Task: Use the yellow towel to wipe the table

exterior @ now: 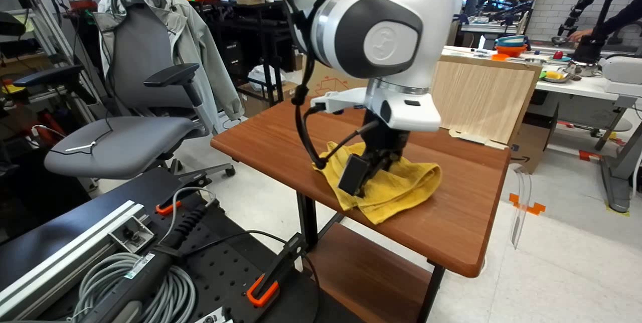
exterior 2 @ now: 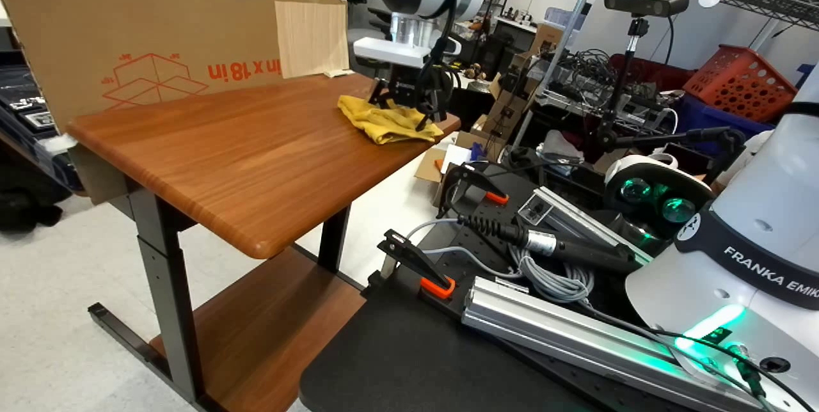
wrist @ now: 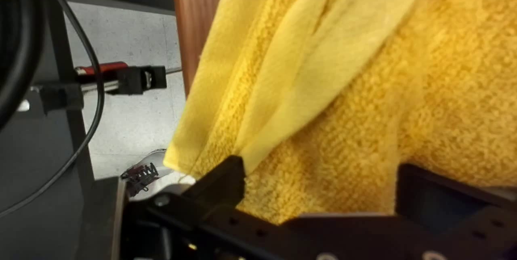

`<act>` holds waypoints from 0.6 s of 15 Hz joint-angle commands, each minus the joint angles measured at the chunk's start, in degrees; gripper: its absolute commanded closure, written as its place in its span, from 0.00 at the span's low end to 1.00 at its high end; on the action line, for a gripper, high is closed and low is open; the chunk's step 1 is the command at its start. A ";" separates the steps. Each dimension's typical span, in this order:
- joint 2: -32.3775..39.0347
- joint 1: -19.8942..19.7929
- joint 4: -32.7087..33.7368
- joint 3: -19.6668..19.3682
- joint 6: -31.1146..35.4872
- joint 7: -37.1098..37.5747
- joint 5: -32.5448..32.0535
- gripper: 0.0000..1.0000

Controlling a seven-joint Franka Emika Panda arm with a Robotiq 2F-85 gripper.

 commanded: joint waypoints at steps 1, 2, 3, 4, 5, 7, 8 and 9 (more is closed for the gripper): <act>2.11 -4.39 1.64 -0.35 1.42 -2.39 1.66 0.00; 0.91 -5.26 1.11 -0.13 1.97 -3.12 2.12 0.00; -1.34 -6.26 0.33 0.40 1.22 -4.33 3.00 0.00; -3.78 -7.10 -0.91 0.87 1.54 -5.78 4.21 0.00; -6.65 -8.02 -2.35 1.40 1.52 -7.54 5.99 0.00; -11.10 -9.42 -3.49 2.00 -0.32 -10.65 9.36 0.00; -13.48 -10.08 -4.11 2.12 -1.35 -12.09 11.35 0.00; -15.36 -10.25 -4.46 1.86 -2.44 -12.54 12.86 0.00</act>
